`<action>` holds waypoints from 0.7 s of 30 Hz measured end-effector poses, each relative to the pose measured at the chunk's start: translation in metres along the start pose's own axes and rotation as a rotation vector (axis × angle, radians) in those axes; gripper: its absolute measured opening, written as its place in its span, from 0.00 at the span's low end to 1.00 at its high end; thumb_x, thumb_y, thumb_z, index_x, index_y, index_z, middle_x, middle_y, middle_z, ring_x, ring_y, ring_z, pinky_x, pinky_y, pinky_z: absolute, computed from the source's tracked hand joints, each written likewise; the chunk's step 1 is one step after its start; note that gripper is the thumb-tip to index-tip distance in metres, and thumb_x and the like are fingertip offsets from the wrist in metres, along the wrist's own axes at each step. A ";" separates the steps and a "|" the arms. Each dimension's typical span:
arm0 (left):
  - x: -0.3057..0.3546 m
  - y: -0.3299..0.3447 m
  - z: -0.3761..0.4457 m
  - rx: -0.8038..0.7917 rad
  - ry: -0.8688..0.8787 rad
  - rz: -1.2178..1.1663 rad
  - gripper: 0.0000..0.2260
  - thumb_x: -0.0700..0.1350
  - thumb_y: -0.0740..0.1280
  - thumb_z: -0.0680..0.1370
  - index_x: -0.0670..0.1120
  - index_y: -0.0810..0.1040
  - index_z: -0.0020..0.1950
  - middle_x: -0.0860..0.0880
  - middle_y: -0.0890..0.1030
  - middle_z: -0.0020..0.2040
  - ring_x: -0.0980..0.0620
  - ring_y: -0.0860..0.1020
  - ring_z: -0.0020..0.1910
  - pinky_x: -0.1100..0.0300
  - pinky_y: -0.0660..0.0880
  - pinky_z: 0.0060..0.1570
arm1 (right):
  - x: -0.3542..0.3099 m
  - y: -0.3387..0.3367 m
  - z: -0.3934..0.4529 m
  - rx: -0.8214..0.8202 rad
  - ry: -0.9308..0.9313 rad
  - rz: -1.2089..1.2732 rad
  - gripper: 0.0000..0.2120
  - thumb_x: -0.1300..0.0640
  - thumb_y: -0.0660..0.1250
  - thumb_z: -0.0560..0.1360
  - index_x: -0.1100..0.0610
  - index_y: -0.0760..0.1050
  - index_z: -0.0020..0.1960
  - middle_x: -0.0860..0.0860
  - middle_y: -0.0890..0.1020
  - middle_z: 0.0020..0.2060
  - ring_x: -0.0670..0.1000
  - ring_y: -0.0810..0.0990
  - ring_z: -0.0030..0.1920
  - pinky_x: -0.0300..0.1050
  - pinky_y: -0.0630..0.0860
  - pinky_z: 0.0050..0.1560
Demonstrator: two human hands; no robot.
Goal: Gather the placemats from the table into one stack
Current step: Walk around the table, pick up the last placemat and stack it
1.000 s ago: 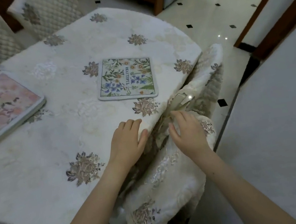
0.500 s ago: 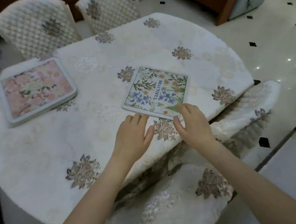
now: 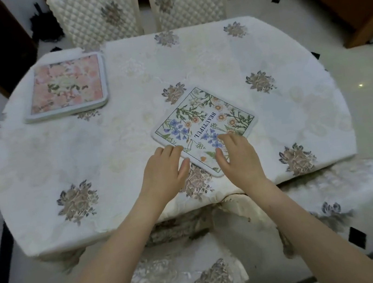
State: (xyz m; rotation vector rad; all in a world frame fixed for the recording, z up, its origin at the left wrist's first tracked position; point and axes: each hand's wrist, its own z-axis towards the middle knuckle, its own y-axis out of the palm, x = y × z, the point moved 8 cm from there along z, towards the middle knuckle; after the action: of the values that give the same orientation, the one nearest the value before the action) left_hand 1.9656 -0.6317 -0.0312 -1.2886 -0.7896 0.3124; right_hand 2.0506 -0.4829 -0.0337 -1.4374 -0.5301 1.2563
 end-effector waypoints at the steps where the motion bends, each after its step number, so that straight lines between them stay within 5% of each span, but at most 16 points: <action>1: 0.001 0.003 0.006 0.008 -0.022 -0.023 0.18 0.50 0.57 0.81 0.43 0.72 0.66 0.46 0.78 0.59 0.45 0.73 0.55 0.53 0.71 0.51 | 0.005 0.000 0.005 -0.002 -0.008 -0.001 0.17 0.56 0.60 0.78 0.62 0.73 0.63 0.57 0.79 0.57 0.58 0.75 0.58 0.50 0.73 0.55; 12: -0.047 0.079 0.060 0.046 -0.644 -0.579 0.23 0.51 0.63 0.77 0.41 0.66 0.69 0.43 0.72 0.62 0.45 0.73 0.58 0.57 0.68 0.52 | 0.055 0.039 0.089 -0.142 -0.036 -0.052 0.17 0.57 0.59 0.78 0.64 0.71 0.64 0.60 0.78 0.58 0.60 0.75 0.57 0.54 0.73 0.56; 21: -0.078 0.137 0.065 0.048 -1.007 -0.622 0.25 0.44 0.69 0.72 0.36 0.65 0.64 0.38 0.67 0.60 0.40 0.71 0.54 0.53 0.69 0.50 | 0.119 0.107 0.166 -0.363 0.072 -0.144 0.29 0.47 0.58 0.77 0.57 0.58 0.74 0.59 0.65 0.72 0.61 0.66 0.69 0.59 0.69 0.65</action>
State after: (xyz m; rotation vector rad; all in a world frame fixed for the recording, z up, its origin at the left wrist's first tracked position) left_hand 1.8961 -0.5934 -0.1818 -0.7206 -1.9603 0.4669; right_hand 1.9100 -0.3426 -0.1500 -1.7040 -0.8297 1.0241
